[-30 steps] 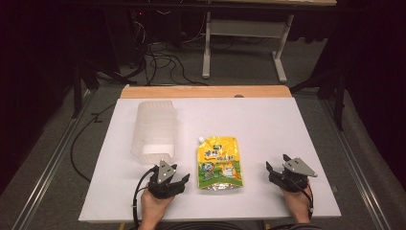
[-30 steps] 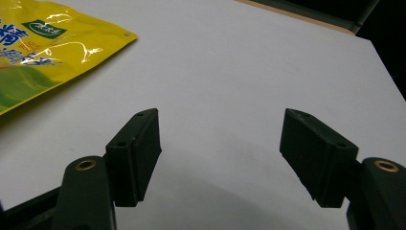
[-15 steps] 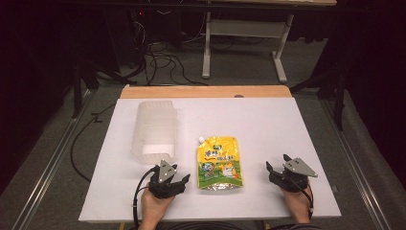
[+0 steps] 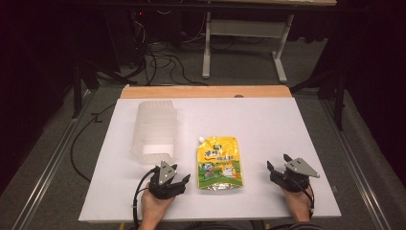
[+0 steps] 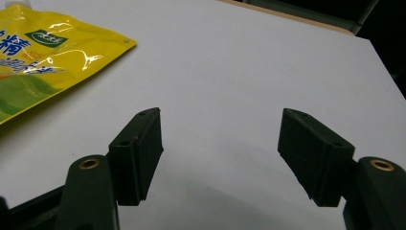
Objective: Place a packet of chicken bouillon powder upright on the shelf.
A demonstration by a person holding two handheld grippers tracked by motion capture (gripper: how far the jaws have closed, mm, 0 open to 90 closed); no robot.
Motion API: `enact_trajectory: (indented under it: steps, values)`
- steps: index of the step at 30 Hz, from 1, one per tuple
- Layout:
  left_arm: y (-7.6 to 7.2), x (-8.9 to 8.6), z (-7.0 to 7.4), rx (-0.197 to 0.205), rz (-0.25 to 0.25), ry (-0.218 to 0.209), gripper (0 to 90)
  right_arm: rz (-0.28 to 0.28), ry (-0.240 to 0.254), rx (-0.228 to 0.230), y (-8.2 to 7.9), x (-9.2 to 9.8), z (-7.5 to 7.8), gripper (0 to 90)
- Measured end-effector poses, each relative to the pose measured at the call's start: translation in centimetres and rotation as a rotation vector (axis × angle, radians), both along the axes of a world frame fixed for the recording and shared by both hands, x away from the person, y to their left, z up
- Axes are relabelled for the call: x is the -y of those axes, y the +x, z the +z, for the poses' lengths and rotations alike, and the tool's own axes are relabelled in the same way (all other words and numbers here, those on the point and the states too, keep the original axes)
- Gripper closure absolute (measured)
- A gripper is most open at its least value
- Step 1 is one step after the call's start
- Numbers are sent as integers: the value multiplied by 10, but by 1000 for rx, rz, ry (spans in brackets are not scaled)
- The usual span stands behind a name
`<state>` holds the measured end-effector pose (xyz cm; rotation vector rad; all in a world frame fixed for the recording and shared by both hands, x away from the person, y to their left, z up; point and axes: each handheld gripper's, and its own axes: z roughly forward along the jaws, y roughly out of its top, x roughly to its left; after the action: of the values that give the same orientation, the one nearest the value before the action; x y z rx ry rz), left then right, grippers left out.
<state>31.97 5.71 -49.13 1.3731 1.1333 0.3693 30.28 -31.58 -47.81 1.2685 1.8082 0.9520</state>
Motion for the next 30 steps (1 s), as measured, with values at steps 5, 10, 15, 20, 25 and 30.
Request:
enact_trajectory:
  steps: [5,10,15,20,25,30]
  values:
    - [1,0,0,-12,-7,-3,370,-2,3,-4,0,0,0,328]
    - [2,-1,0,-27,-9,-8,353,-3,3,-7,1,0,0,326]
    - [4,2,1,-47,10,9,329,-5,-23,-8,1,-2,0,322]
    - [-1,10,5,-64,-24,26,316,-9,1,-5,1,0,0,318]
    - [5,15,6,-87,6,-11,301,-8,-7,-3,1,0,0,317]
    - [12,26,11,-81,20,-70,295,-8,-3,0,0,0,0,316]
